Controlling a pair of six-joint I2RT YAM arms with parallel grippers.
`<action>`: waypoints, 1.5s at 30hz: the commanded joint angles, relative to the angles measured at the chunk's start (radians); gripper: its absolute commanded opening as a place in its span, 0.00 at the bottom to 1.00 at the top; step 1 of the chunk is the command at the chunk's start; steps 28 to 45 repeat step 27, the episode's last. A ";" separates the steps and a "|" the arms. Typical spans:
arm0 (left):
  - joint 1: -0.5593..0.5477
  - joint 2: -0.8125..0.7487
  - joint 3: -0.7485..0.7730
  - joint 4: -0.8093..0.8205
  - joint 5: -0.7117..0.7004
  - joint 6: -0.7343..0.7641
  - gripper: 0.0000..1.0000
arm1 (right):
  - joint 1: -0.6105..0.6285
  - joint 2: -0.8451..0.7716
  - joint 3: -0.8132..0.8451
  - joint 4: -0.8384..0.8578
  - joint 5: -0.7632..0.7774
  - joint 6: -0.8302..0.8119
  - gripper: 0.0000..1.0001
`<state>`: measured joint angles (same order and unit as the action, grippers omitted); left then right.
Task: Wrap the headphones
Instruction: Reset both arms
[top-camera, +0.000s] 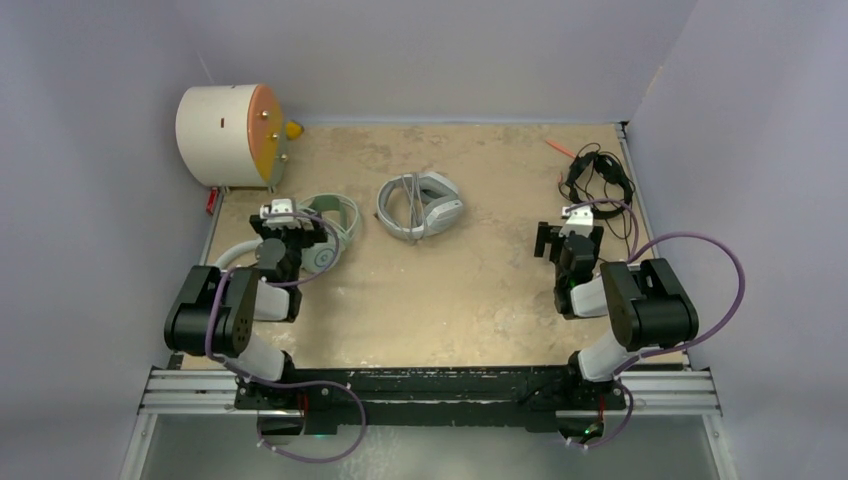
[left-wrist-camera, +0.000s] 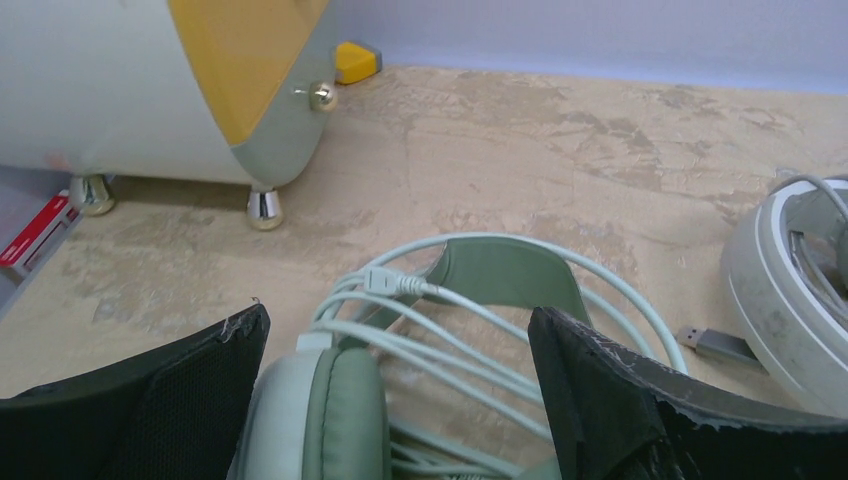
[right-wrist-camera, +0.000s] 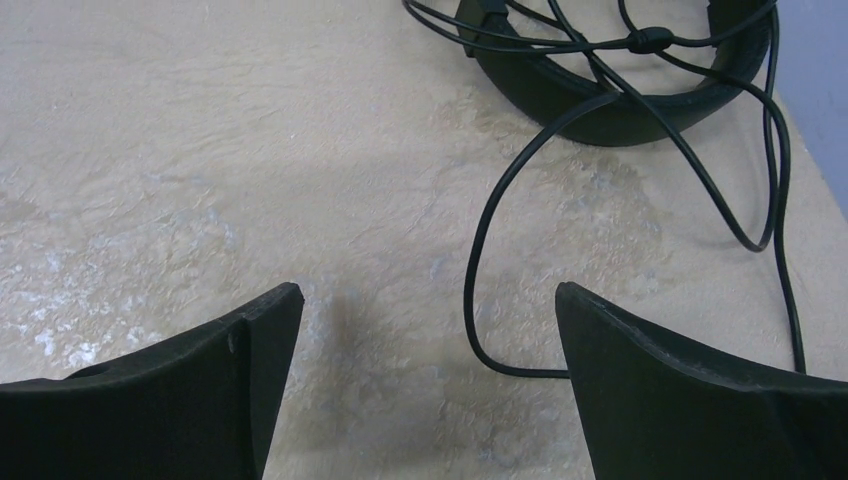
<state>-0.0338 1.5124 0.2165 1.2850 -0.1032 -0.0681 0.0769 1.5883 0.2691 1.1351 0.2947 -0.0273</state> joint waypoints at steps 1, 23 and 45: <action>0.010 0.080 0.057 -0.091 0.042 0.019 1.00 | -0.006 0.002 0.021 0.088 0.033 -0.015 0.99; 0.017 0.086 0.076 -0.098 0.028 0.005 1.00 | -0.006 0.001 0.021 0.086 0.032 -0.013 0.99; 0.024 0.085 0.076 -0.103 0.038 0.004 1.00 | -0.006 0.001 0.021 0.084 0.032 -0.013 0.99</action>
